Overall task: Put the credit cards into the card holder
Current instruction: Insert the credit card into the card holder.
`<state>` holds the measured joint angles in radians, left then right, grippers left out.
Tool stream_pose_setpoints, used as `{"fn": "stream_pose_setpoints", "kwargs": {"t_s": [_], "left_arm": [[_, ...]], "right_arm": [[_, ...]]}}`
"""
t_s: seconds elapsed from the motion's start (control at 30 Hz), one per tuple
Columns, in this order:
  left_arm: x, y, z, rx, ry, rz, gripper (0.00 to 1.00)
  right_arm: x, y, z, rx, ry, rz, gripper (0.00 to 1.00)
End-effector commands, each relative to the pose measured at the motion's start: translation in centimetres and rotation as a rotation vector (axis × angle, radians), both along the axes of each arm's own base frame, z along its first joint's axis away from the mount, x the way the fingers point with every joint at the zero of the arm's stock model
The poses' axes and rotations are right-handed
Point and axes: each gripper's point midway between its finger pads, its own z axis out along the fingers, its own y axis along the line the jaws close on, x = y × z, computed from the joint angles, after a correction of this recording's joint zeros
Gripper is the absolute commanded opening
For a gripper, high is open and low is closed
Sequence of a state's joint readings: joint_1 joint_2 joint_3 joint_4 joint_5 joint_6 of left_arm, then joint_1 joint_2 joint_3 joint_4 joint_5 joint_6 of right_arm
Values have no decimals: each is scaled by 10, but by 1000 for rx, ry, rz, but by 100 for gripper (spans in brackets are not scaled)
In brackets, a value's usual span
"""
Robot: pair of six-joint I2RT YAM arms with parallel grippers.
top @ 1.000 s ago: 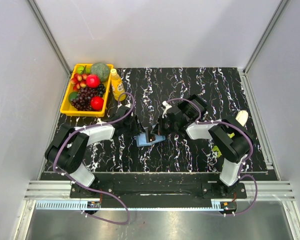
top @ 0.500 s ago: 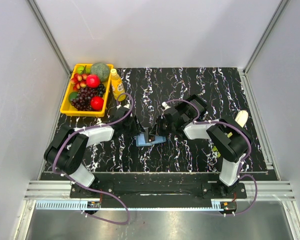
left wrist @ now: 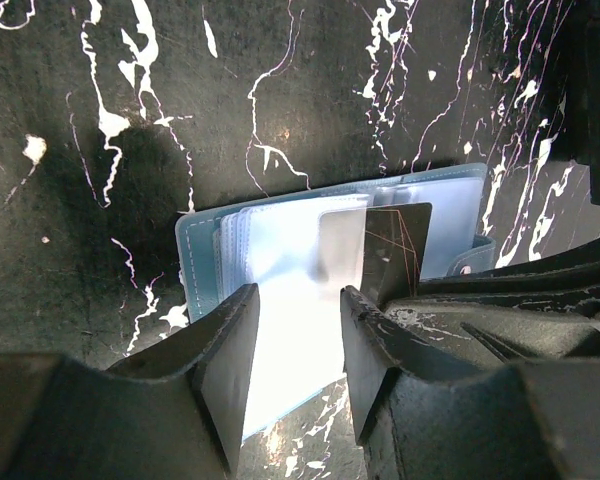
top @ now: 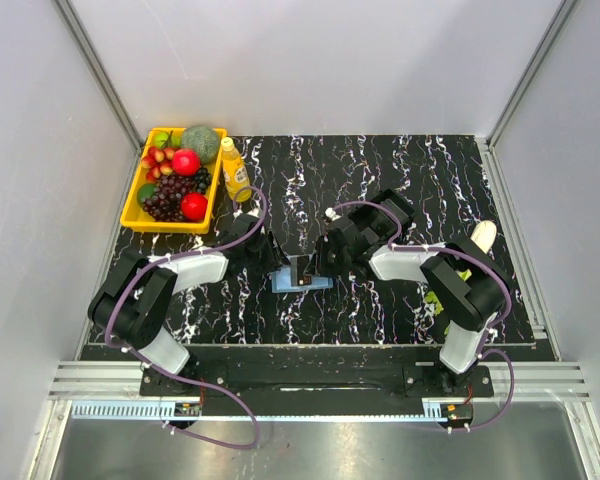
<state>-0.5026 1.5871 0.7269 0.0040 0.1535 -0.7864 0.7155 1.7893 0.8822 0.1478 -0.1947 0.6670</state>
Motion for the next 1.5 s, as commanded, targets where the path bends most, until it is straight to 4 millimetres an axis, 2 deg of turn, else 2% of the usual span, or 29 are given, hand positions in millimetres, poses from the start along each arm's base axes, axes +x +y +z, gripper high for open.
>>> {"fn": "stream_pose_setpoints", "kwargs": {"t_s": [0.0,0.07,0.3,0.53,0.83,0.97,1.0,1.3,1.47], "left_arm": [[-38,40,-49,182,165,24,43],[-38,39,-48,178,163,21,43],[-37,36,-48,167,161,15,42],[-39,37,-49,167,165,21,42],[-36,38,-47,174,159,25,42],[-37,46,-44,204,152,41,42],[-36,47,-44,210,145,45,43],[-35,49,-41,215,136,57,43],[-37,45,-43,193,142,44,42]], "right_arm": [[-13,-15,-14,-96,49,2,16],[-12,-13,-11,-85,46,8,8],[-10,6,-6,-30,62,48,7],[-16,18,-18,-36,102,65,8],[-19,29,-15,-9,92,115,16],[-17,13,-13,-67,75,65,28],[-17,11,-11,-70,65,58,29],[-11,0,-3,-96,18,0,30],[-12,7,0,-67,19,32,22]]}}
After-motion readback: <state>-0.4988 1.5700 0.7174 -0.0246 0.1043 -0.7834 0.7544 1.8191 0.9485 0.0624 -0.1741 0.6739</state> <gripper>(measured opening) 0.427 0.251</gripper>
